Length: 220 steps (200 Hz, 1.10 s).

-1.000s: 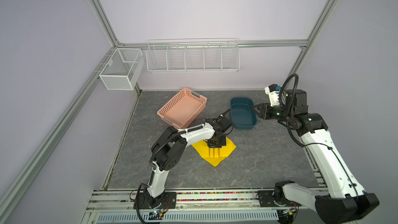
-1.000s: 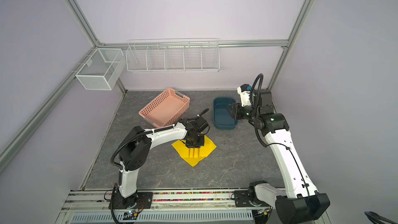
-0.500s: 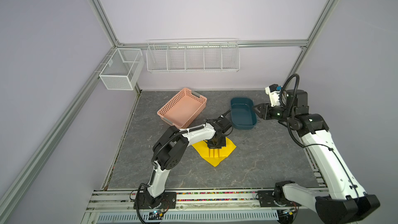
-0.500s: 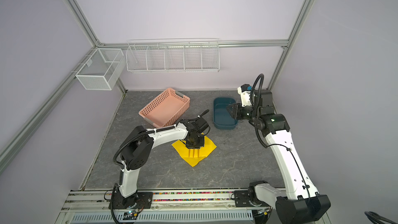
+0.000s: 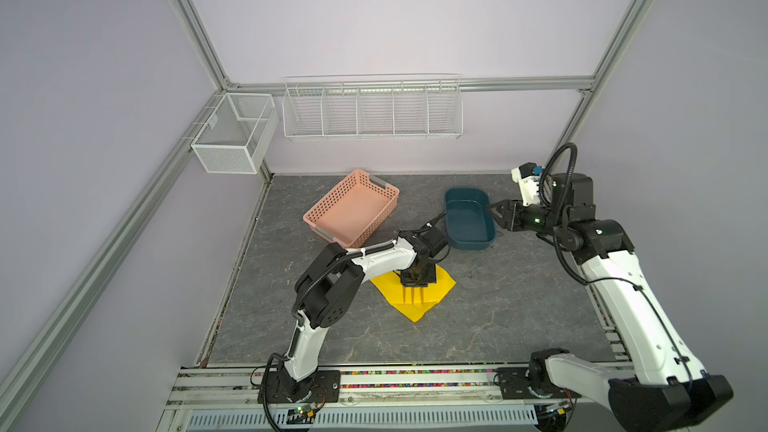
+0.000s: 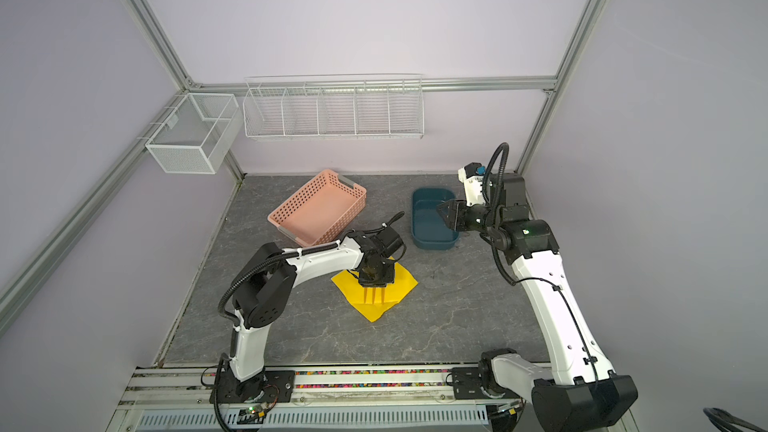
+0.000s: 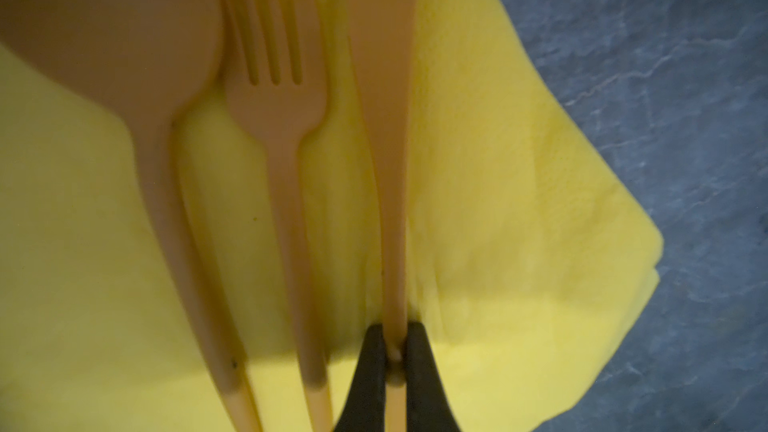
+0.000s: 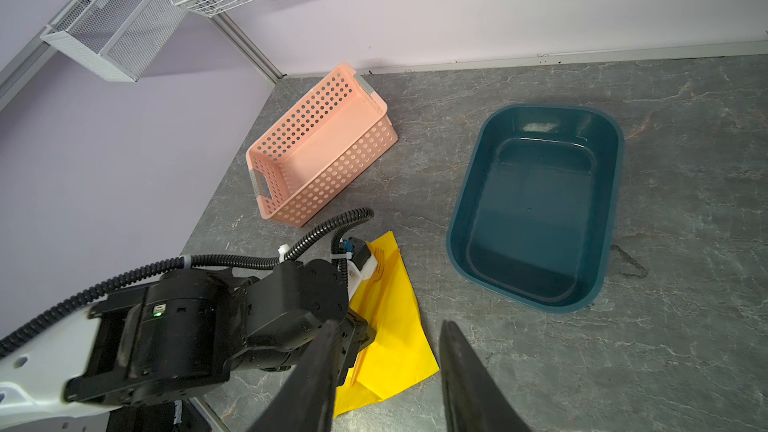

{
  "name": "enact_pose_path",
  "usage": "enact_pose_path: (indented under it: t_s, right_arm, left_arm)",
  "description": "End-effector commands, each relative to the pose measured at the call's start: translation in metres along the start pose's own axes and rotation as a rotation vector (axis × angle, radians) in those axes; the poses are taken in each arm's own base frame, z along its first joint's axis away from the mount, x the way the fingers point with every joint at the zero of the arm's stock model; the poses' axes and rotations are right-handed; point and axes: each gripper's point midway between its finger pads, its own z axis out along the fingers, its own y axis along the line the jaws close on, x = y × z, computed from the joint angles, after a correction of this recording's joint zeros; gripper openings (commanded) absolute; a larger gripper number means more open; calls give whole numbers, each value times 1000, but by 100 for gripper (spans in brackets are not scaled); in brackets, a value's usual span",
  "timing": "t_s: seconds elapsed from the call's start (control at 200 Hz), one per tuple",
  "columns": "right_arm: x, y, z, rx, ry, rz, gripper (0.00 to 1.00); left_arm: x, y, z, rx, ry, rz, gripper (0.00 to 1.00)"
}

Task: Place the utensils on the paper napkin and roll it up
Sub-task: 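Hold the knife pressed on the napkin with the left gripper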

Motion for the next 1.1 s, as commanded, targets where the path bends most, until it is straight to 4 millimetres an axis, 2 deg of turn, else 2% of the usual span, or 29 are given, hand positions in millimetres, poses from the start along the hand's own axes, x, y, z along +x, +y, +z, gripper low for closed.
enact_pose_path:
  t_s: [0.0, 0.715, 0.865, 1.095]
  right_arm:
    - [-2, 4, -4, -19, -23, -33, 43]
    - [-2, 5, -6, -22, -25, -37, 43]
    - [-2, 5, -7, -23, -25, -38, 44]
    - [-2, 6, -8, -24, -29, -40, 44]
  left_arm:
    - [-4, 3, -7, -37, -25, -6, 6]
    - [-8, -3, -8, -27, -26, -5, 9]
    - [-7, -3, -6, -23, -20, -19, 16]
    - [-6, -3, -7, -15, -23, -28, 14]
